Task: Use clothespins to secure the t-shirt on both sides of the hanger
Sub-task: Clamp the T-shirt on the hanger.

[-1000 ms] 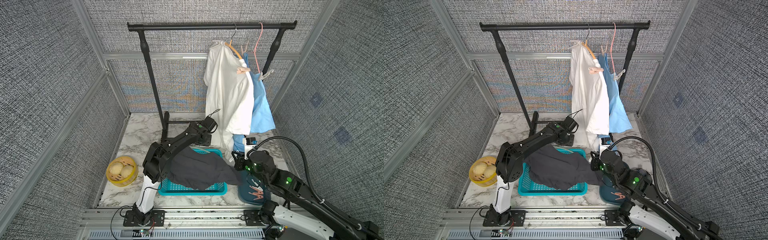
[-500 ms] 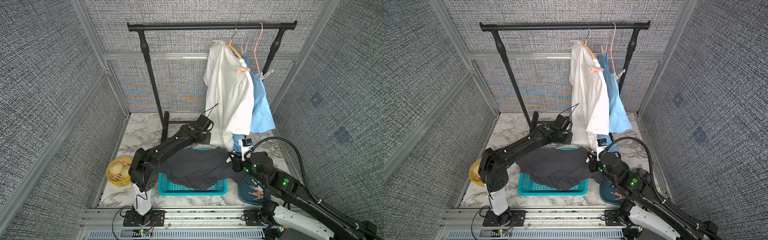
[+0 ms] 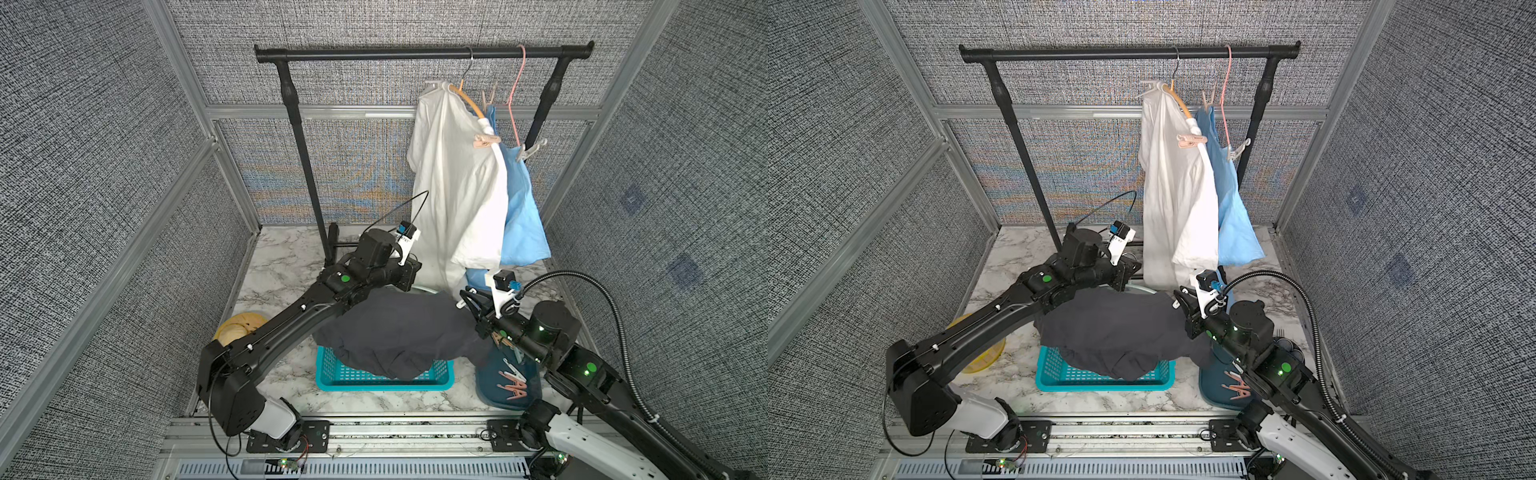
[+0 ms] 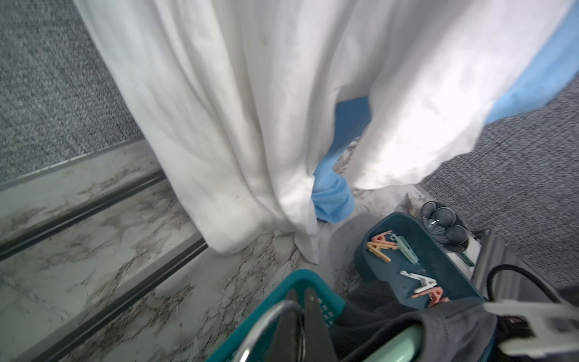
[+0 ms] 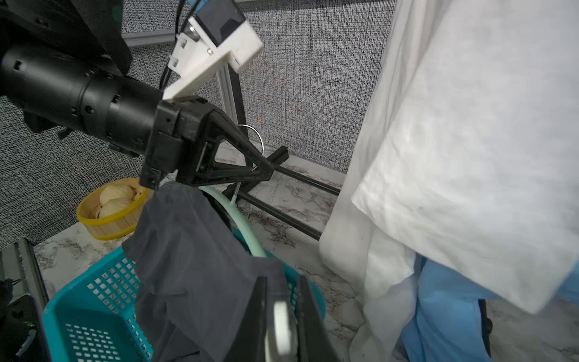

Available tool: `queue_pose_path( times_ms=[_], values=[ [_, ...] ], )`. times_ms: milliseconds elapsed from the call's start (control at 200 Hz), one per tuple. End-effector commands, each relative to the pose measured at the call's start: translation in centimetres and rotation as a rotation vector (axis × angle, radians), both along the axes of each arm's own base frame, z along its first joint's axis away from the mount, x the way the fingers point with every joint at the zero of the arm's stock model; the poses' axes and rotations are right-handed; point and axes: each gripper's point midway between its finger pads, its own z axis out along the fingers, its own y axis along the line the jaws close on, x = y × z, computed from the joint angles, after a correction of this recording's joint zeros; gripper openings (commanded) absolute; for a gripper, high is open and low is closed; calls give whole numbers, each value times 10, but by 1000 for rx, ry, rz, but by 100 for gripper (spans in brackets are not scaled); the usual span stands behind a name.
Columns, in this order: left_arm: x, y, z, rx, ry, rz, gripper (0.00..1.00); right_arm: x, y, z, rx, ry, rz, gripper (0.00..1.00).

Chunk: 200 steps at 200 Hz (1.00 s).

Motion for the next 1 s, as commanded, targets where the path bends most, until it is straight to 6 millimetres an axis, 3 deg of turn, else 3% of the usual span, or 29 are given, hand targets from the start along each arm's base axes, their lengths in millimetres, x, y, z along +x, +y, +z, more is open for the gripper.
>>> queue_pose_path(
  times_ms=[0,165,270,666,841,996],
  values=[
    [-15,-5,26,-35,-42,-98,0,-16,19,28,40,-100,179,0],
    [-18,6,33,9,-68,-83,0,-21,23,45,100,-94,239,0],
    [-18,12,39,16,-97,-66,0,-23,23,45,105,-80,248,0],
    [-21,18,54,-7,-99,-46,0,-27,30,19,51,-13,294,0],
    [-21,17,56,-24,-81,-36,0,-21,29,-4,-19,-25,280,0],
    [-22,18,58,-39,-58,-21,0,-24,32,-10,-69,-70,308,0]
  ],
)
